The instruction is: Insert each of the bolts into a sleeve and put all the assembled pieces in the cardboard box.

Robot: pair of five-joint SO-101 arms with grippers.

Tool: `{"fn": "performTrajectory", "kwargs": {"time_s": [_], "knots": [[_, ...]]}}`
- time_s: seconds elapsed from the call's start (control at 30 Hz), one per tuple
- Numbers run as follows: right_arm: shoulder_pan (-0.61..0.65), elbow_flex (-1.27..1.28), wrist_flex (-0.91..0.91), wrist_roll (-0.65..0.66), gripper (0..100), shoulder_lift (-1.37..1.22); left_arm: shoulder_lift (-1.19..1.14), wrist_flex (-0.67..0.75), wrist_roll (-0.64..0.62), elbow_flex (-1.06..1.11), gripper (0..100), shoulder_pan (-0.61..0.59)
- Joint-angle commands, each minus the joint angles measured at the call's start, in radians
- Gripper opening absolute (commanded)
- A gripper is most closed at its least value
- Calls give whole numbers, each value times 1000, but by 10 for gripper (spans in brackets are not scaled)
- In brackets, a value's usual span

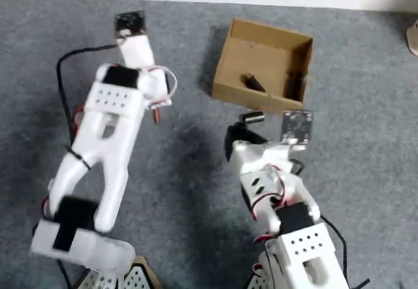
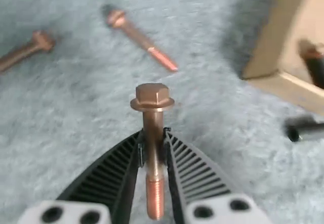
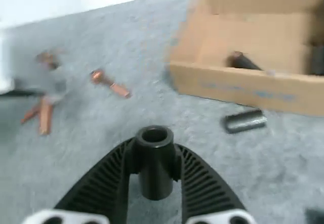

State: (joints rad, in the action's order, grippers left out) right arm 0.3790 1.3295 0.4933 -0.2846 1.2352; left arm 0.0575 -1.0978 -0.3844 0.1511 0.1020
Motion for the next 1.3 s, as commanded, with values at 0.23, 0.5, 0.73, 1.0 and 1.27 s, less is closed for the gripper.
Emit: {"fn": "performTrajectory", "kwargs": {"time_s": [0.23,0.5,0.73,1.0,1.27], "knots": [[62,295,-484,422,4,35,381,253,170,255,5,107],[119,432,-682,520,4,30,510,411,178,441,5,154],[154,432,-687,517,5,31,618,572,37,602,5,225],[154,432,-687,517,5,30,746,727,-158,700,5,219],[154,432,-687,517,5,30,862,726,-273,748,5,234]]}}
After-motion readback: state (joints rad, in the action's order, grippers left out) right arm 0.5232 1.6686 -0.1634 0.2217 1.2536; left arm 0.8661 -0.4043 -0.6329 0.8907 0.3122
